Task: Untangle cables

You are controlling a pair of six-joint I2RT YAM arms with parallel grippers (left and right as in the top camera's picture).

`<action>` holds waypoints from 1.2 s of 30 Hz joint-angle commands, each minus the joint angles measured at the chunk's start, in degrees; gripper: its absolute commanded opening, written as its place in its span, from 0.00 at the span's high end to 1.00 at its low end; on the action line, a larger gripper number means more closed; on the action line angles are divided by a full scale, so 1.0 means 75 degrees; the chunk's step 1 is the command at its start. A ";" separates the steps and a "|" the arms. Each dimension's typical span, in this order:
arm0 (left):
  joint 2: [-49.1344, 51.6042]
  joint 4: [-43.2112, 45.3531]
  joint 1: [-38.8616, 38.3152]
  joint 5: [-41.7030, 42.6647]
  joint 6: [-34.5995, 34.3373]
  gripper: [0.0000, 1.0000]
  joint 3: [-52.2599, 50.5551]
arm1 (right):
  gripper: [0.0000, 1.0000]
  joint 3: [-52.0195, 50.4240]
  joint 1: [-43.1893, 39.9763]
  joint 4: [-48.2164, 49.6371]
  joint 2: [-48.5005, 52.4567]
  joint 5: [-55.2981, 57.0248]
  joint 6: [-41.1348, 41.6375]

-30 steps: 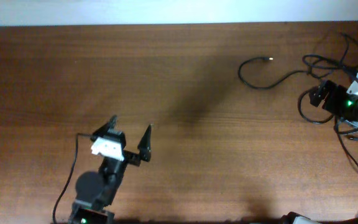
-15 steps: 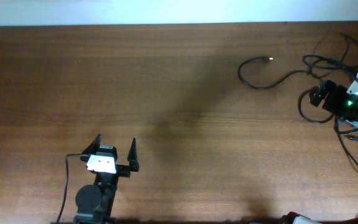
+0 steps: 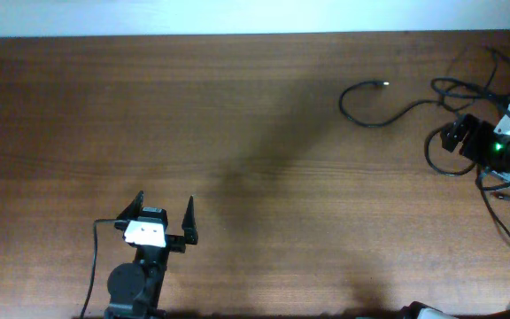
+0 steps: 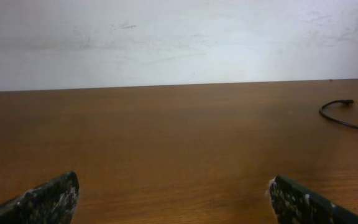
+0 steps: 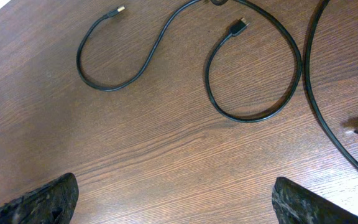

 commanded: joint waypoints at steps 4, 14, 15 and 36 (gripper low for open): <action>-0.0067 -0.0061 0.0038 -0.0108 0.0096 0.01 -0.0012 | 0.01 0.0050 0.0029 0.0017 -0.0297 -0.0041 0.0003; -0.0067 -0.0061 0.0038 -0.0108 0.0096 0.01 -0.0012 | 0.01 -0.1617 0.0708 0.2235 -0.2771 -0.0236 0.0006; -0.0067 -0.0061 0.0038 -0.0108 0.0096 0.01 -0.0012 | 0.01 -0.2340 0.0921 0.3045 -0.3284 -0.0303 0.0009; -0.0067 -0.0061 0.0038 -0.0105 0.0096 0.01 -0.0012 | 0.01 -0.9949 0.1396 0.7734 -0.9926 0.0341 0.1055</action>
